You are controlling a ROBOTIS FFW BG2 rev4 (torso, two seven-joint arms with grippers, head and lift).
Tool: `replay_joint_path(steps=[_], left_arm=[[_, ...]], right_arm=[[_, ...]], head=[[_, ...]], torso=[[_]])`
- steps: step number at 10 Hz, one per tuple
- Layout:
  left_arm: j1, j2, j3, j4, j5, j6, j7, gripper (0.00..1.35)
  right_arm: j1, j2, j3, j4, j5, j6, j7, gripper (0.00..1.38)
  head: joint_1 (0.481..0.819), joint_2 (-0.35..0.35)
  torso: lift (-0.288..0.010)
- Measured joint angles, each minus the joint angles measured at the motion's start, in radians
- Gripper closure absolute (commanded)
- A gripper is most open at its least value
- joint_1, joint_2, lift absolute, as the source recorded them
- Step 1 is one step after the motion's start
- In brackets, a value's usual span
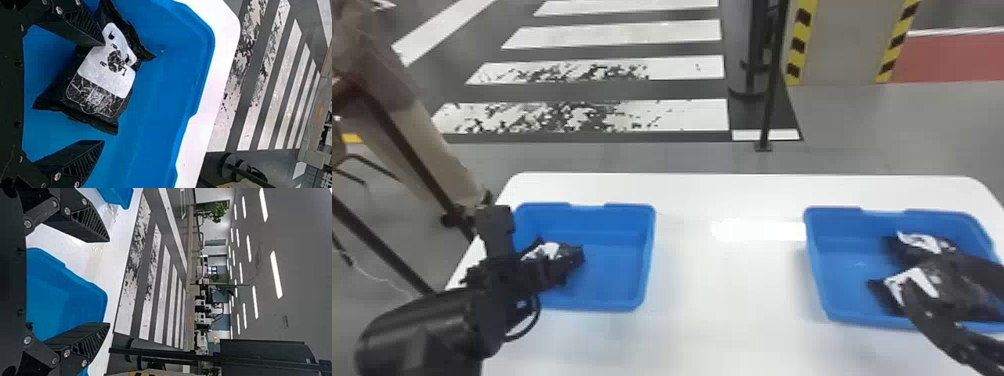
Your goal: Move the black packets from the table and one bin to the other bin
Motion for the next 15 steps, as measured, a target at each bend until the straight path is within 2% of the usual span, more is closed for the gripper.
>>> replay_joint_path(steps=[3, 5, 9, 10, 11, 12, 13, 15], left_arm=[[-0.009, -0.005, -0.025, -0.001, -0.043, 0.008, 0.034, 0.15], [-0.024, -0.004, -0.023, -0.001, -0.115, -0.005, 0.055, 0.17], [-0.044, 0.014, -0.030, 0.063, -0.171, 0.008, 0.069, 0.19], [-0.059, 0.024, -0.052, 0.107, -0.135, -0.015, 0.068, 0.31], [-0.076, 0.032, -0.075, 0.145, -0.099, -0.025, 0.068, 0.59], [-0.089, 0.033, -0.080, 0.171, -0.074, -0.020, 0.072, 1.05], [-0.091, 0.030, -0.078, 0.181, -0.065, -0.016, 0.088, 1.22], [-0.071, 0.024, -0.084, 0.183, -0.062, -0.065, 0.092, 1.21]], right_arm=[[-0.003, 0.000, 0.001, 0.008, -0.004, -0.001, 0.003, 0.28], [-0.014, 0.000, 0.007, 0.031, -0.019, -0.002, 0.011, 0.28], [-0.023, -0.001, 0.022, 0.051, -0.031, -0.008, 0.017, 0.28], [-0.025, -0.001, 0.025, 0.055, -0.032, -0.009, 0.018, 0.28], [-0.027, -0.001, 0.027, 0.058, -0.033, -0.010, 0.018, 0.28], [-0.028, -0.002, 0.028, 0.059, -0.033, -0.010, 0.018, 0.28], [-0.027, -0.002, 0.028, 0.060, -0.034, -0.010, 0.019, 0.28], [-0.023, -0.002, 0.027, 0.061, -0.041, -0.010, 0.021, 0.28]], head=[[0.695, 0.113], [0.695, 0.146], [0.695, 0.182], [0.695, 0.165], [0.695, 0.151], [0.695, 0.135], [0.695, 0.133], [0.695, 0.133]], torso=[[-0.110], [-0.110], [-0.110], [-0.110], [-0.110], [-0.110], [-0.110], [-0.110]])
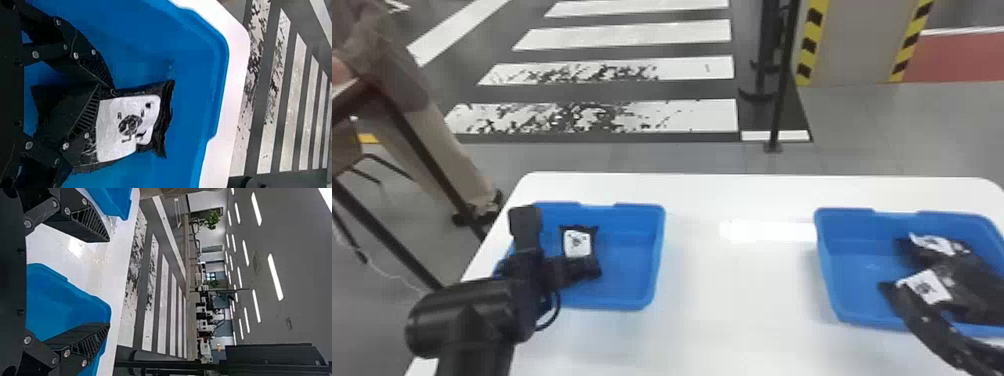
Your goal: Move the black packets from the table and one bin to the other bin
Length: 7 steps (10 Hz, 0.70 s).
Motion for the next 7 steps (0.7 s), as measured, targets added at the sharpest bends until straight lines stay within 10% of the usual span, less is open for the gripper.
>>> replay_joint_path(steps=[3, 4, 6, 7], left_arm=[[0.066, -0.019, -0.008, -0.077, -0.009, -0.159, 0.027, 1.21], [0.070, -0.019, -0.008, -0.086, -0.011, -0.172, 0.023, 0.97], [0.081, -0.008, -0.011, -0.105, 0.014, -0.200, -0.006, 0.02], [0.106, -0.008, -0.013, -0.163, 0.037, -0.180, -0.007, 0.04]], right_arm=[[0.005, 0.000, -0.002, 0.006, -0.005, 0.000, 0.000, 0.28], [0.005, 0.000, -0.003, 0.007, -0.006, 0.000, 0.000, 0.28], [0.006, -0.001, -0.003, 0.009, -0.007, 0.002, 0.000, 0.28], [0.007, -0.001, -0.003, 0.010, -0.008, 0.008, 0.000, 0.28]], head=[[0.695, 0.129], [0.695, 0.129], [0.695, 0.124], [0.695, 0.115]], torso=[[-0.110], [-0.110], [-0.110], [-0.110]])
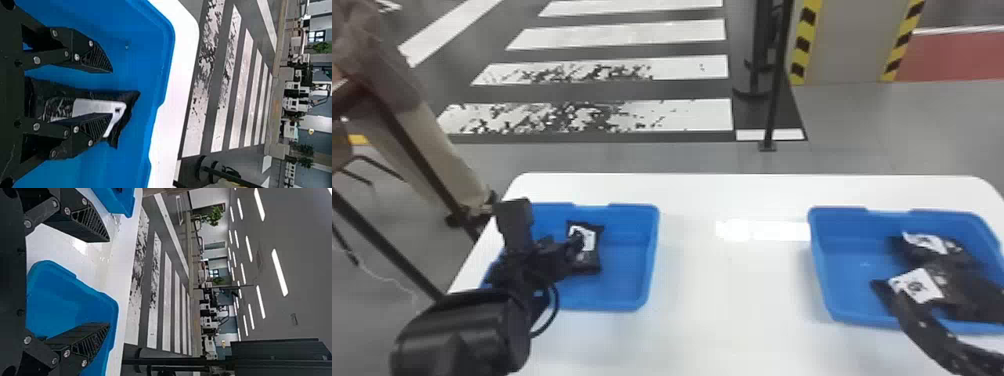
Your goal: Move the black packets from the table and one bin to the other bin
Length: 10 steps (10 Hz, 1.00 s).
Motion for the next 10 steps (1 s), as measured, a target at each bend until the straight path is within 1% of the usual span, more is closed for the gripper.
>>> replay_joint_path(steps=[1, 2, 3, 4, 5, 7, 8, 10], left_arm=[[0.038, -0.007, 0.001, -0.084, 0.009, 0.028, 0.004, 0.07], [0.075, -0.018, 0.005, -0.152, 0.014, 0.047, 0.004, 0.07], [0.109, -0.022, 0.005, -0.207, 0.021, 0.071, 0.000, 0.07], [0.143, -0.021, -0.001, -0.254, 0.039, 0.091, -0.006, 0.07], [0.167, -0.017, -0.013, -0.277, 0.059, 0.104, -0.012, 0.07], [0.171, -0.012, -0.040, -0.278, 0.058, 0.141, -0.014, 0.08], [0.153, -0.011, -0.046, -0.248, 0.040, 0.144, -0.024, 0.08], [0.090, -0.011, -0.050, -0.112, -0.022, 0.089, -0.059, 0.08]], right_arm=[[0.000, 0.000, -0.001, 0.001, 0.001, 0.006, 0.000, 0.28], [0.000, 0.000, -0.002, 0.001, 0.001, 0.010, 0.000, 0.28], [0.000, -0.001, -0.002, 0.001, 0.002, 0.014, 0.000, 0.28], [0.000, -0.001, -0.002, 0.000, 0.003, 0.020, 0.000, 0.28], [0.000, -0.002, -0.002, 0.000, 0.004, 0.025, 0.000, 0.28], [-0.008, -0.003, -0.001, 0.006, 0.006, 0.032, 0.000, 0.28], [-0.011, -0.003, 0.001, 0.009, 0.006, 0.034, 0.000, 0.28], [-0.014, -0.005, 0.002, 0.013, 0.006, 0.038, 0.000, 0.28]], head=[[0.695, 0.109], [0.695, 0.106], [0.695, 0.102], [0.695, 0.093], [0.695, 0.078], [0.695, 0.055], [0.695, 0.052], [0.695, 0.059]], torso=[[-0.110], [-0.110], [-0.110], [-0.110], [-0.110], [-0.110], [-0.110], [-0.110]])
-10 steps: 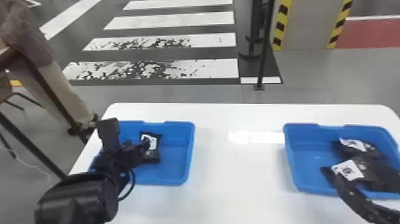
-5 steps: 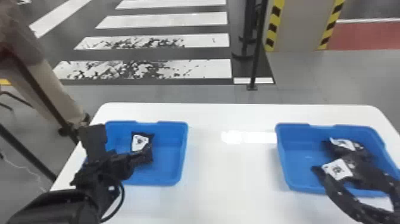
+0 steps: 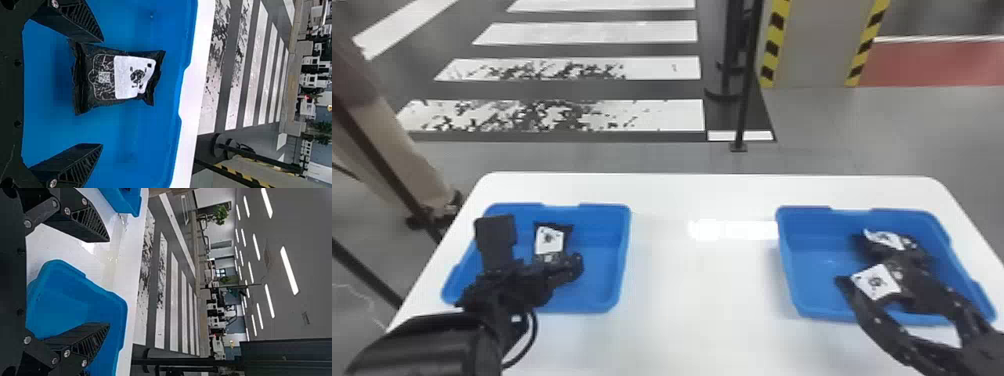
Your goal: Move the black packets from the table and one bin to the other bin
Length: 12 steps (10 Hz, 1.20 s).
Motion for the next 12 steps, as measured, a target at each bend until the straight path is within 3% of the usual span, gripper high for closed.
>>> replay_joint_path(steps=[5, 6, 7, 8, 12], left_arm=[[-0.124, 0.019, 0.012, 0.245, -0.038, -0.110, -0.032, 0.10], [-0.138, 0.019, 0.013, 0.266, -0.044, -0.105, -0.032, 0.21], [-0.148, 0.022, 0.015, 0.285, -0.048, -0.101, -0.033, 0.93], [-0.148, 0.022, 0.018, 0.292, -0.047, -0.110, -0.026, 1.21], [-0.133, 0.005, 0.020, 0.292, -0.048, -0.174, -0.023, 1.22]], right_arm=[[-0.002, -0.001, 0.006, 0.005, -0.002, 0.003, 0.001, 0.28], [-0.004, -0.002, 0.008, 0.006, -0.002, 0.003, 0.002, 0.28], [-0.005, -0.002, 0.009, 0.008, -0.002, 0.004, 0.003, 0.28], [-0.005, -0.003, 0.010, 0.009, -0.005, 0.006, 0.004, 0.28], [-0.005, -0.003, 0.008, 0.015, -0.013, 0.010, 0.010, 0.28]], head=[[0.695, 0.085], [0.695, 0.088], [0.695, 0.090], [0.695, 0.096], [0.695, 0.091]], torso=[[-0.110], [-0.110], [-0.110], [-0.110], [-0.110]])
